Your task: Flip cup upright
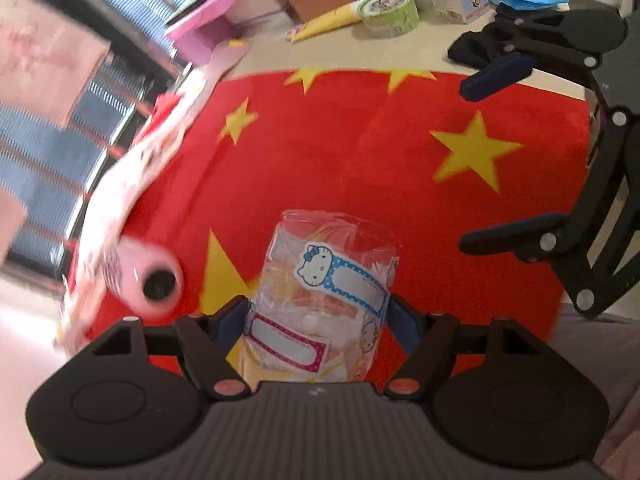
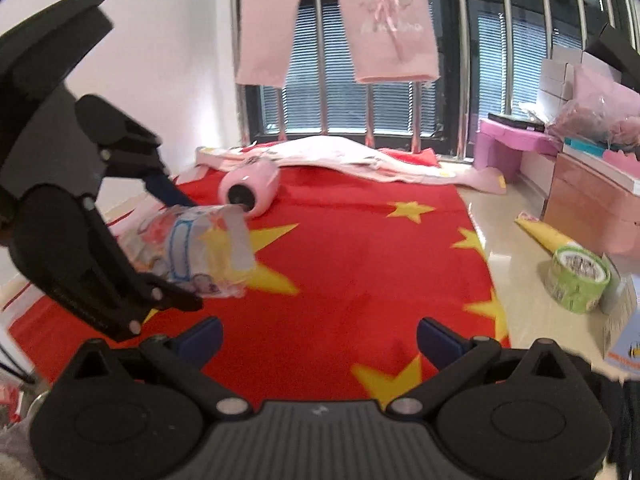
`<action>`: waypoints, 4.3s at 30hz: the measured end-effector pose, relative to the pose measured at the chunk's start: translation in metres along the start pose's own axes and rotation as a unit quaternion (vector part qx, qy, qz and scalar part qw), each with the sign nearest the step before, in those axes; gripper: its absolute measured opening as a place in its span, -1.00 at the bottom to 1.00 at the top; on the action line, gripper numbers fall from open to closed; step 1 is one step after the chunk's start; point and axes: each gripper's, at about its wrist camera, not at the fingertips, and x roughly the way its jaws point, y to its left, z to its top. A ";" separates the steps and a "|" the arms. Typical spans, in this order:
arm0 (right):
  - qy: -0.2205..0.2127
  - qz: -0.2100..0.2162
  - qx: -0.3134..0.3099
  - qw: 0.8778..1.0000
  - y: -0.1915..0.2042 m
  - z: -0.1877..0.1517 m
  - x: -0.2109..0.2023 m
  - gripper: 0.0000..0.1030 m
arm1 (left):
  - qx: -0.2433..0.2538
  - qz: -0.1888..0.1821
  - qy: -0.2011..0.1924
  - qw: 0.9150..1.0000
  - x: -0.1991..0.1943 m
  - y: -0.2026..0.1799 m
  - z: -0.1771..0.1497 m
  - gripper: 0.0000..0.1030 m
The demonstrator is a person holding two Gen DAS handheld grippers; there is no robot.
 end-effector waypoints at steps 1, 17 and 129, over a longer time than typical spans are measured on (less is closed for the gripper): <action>0.003 0.004 -0.002 1.000 0.003 -0.004 -0.005 1.00 | -0.008 0.000 0.004 1.000 -0.003 -0.005 -0.005 0.47; 0.023 0.039 -0.030 0.999 0.013 -0.022 -0.028 1.00 | -0.244 0.003 0.117 0.963 0.005 0.006 -0.040 0.49; -0.191 -0.066 0.007 0.979 0.082 -0.001 0.006 0.19 | -0.373 -0.046 -0.153 0.914 -0.060 0.029 -0.190 1.00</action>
